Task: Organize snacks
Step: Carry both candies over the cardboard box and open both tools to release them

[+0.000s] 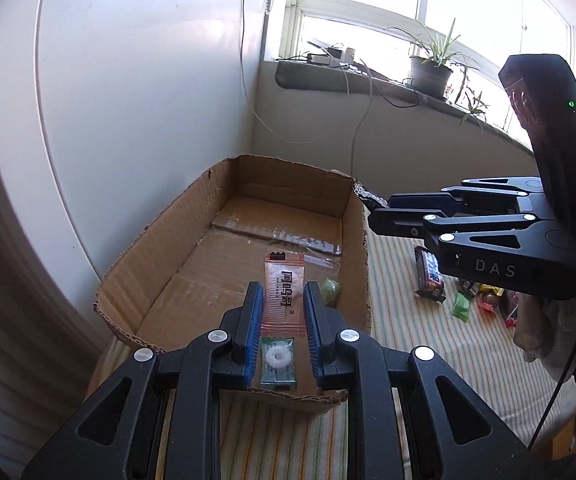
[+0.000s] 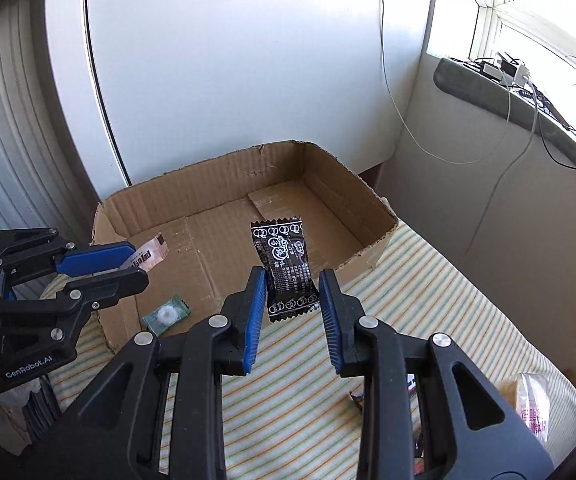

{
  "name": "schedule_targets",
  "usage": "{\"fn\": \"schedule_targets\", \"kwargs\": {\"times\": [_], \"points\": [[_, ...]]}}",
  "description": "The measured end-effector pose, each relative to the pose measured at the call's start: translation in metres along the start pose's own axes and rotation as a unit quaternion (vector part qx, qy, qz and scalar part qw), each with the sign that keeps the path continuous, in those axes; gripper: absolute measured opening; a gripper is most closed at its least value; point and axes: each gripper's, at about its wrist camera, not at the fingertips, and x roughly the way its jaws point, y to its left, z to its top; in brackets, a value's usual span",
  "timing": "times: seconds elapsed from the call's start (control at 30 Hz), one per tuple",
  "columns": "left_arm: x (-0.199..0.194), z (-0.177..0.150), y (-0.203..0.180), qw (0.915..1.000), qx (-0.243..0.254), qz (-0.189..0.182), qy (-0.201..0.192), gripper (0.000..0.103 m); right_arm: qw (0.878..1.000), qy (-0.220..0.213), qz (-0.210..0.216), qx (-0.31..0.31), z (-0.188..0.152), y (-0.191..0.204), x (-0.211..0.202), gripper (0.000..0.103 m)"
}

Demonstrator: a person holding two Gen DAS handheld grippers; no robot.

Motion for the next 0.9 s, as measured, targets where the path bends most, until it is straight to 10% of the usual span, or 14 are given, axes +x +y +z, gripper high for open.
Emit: {"fn": "schedule_targets", "kwargs": {"times": [0.53,0.73,0.9], "points": [[0.004,-0.001,0.009,0.9998,-0.011,0.015,0.010,0.020,0.999,0.015,0.028,-0.002,0.011,0.007,0.032,0.028],[0.004,0.000,0.007,0.9997,-0.012,0.019,0.011,0.033,1.000,0.005,0.027,0.003,0.010,0.003,0.026,0.054],[0.001,-0.001,0.004,0.9998,-0.010,0.017,0.007,0.033,1.000,0.002,0.025,0.009,0.009,-0.001,0.019,0.055]]}}
